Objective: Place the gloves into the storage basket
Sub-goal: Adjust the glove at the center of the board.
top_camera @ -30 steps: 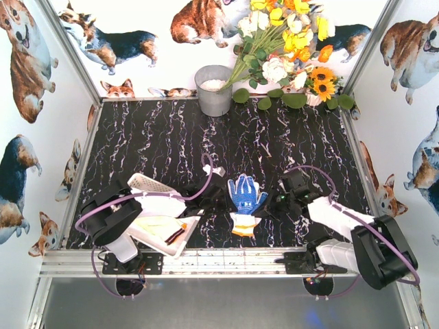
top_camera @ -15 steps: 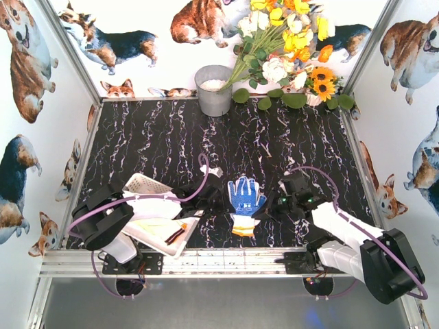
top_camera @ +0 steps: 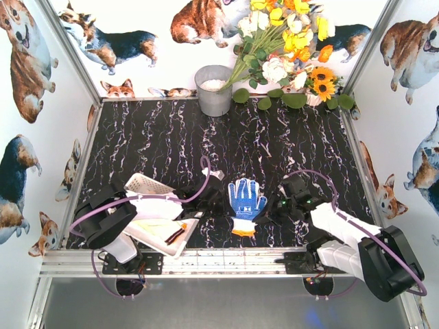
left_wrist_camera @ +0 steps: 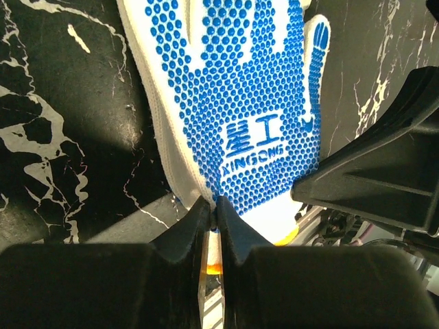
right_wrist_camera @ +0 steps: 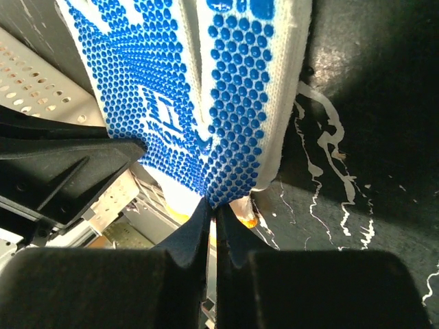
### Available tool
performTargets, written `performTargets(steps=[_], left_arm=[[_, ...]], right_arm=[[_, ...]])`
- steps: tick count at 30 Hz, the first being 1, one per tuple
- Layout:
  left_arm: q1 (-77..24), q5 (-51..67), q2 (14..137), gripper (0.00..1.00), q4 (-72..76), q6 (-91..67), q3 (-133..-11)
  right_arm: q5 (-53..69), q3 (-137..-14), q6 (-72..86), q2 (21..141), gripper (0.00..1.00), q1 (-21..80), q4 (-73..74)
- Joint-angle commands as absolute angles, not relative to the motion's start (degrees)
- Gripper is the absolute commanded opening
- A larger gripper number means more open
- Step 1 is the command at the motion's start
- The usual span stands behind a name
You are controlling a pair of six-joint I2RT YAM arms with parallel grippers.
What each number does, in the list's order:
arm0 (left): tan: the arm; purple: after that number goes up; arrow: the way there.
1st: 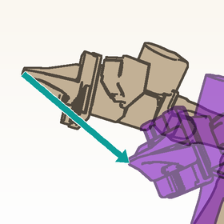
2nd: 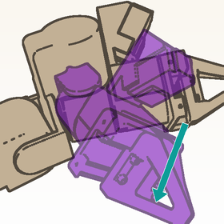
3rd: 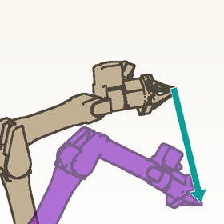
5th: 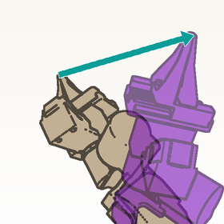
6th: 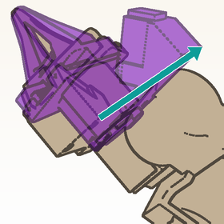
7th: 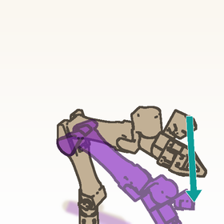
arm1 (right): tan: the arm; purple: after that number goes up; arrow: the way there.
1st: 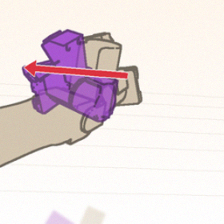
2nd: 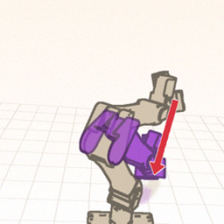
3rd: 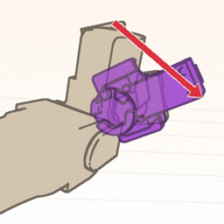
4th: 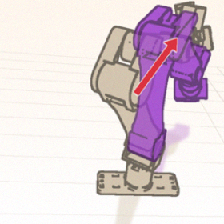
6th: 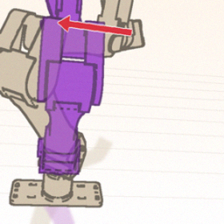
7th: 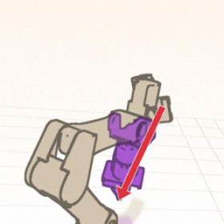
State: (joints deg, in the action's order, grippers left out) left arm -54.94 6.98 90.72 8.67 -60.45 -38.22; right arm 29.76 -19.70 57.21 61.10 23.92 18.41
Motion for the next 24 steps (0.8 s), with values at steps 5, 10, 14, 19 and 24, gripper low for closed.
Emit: performTargets(steps=[5, 10, 14, 19, 24], left_arm=[[-55.3, 5.6, 89.8, 0.25, 5.7, -58.6, -38.8], [-55.3, 2.1, 86.0, 0.43, -1.7, -55.5, -42.3], [-55.2, -0.7, 83.8, 0.46, -6.4, -53.4, -46.3], [-55.3, 0.9, 83.6, 0.43, -5.5, -51.8, -48.5], [-55.3, 3.7, 85.0, 0.32, 0.1, -53.1, -46.7]], right_arm=[[28.1, -20.8, 55.3, 60.1, 0.19, 24.3, 21.5], [22.5, -28.1, 48.8, 57.3, 0.36, 24.3, 33.2], [17.4, -33.6, 46.6, 55.8, 0.38, 24.2, 38.6], [18.0, -36.8, 45.9, 58.8, 0.37, 23.5, 33.5], [20.9, -41.7, 45.0, 68.9, 0.32, 23.3, 27.6]])
